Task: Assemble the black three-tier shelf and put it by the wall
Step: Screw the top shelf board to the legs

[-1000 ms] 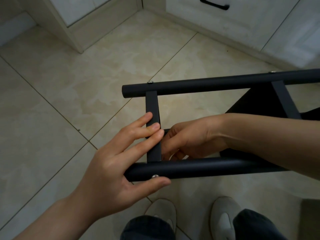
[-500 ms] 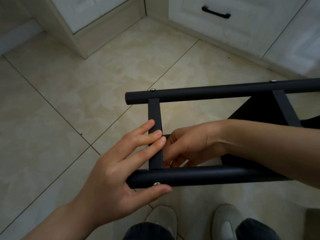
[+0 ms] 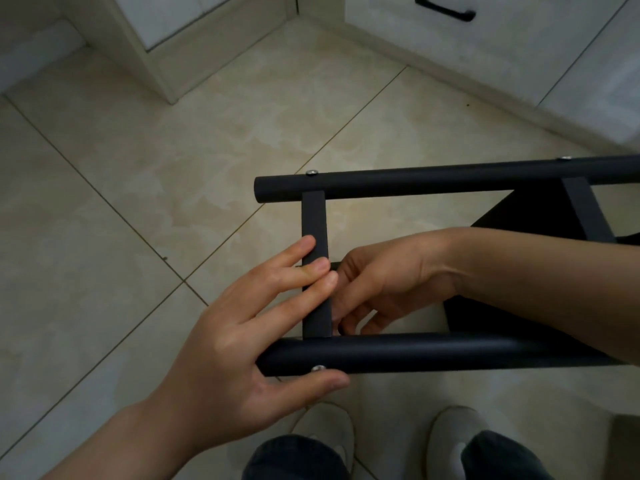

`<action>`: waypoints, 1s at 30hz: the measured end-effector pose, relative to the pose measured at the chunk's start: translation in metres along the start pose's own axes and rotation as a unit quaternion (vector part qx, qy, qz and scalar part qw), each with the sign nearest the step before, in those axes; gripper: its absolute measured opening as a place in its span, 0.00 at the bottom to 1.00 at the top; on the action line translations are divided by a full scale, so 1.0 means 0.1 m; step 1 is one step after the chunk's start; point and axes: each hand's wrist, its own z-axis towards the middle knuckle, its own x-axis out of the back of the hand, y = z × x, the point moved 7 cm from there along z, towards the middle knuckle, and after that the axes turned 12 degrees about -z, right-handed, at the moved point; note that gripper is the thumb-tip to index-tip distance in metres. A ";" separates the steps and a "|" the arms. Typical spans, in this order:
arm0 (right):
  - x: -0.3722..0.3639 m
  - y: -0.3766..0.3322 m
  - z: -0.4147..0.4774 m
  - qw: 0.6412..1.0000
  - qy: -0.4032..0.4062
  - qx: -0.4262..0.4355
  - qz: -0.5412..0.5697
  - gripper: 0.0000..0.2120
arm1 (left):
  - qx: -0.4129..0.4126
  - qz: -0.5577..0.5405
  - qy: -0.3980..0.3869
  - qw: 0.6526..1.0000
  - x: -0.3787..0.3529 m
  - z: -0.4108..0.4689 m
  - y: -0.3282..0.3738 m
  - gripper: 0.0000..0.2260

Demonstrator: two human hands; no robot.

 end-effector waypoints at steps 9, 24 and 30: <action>0.03 0.01 0.03 0.999 0.013 0.001 -0.040 0.08 | -0.007 0.000 0.001 1.000 0.00 0.01 0.00 0.28; 0.00 -0.01 -0.01 1.000 0.014 0.005 -0.014 0.07 | 0.001 -0.004 0.000 1.000 0.00 0.02 0.01 0.28; 0.01 0.00 0.01 0.999 0.016 -0.011 -0.041 0.07 | 0.000 -0.003 0.002 1.000 0.00 0.02 0.01 0.27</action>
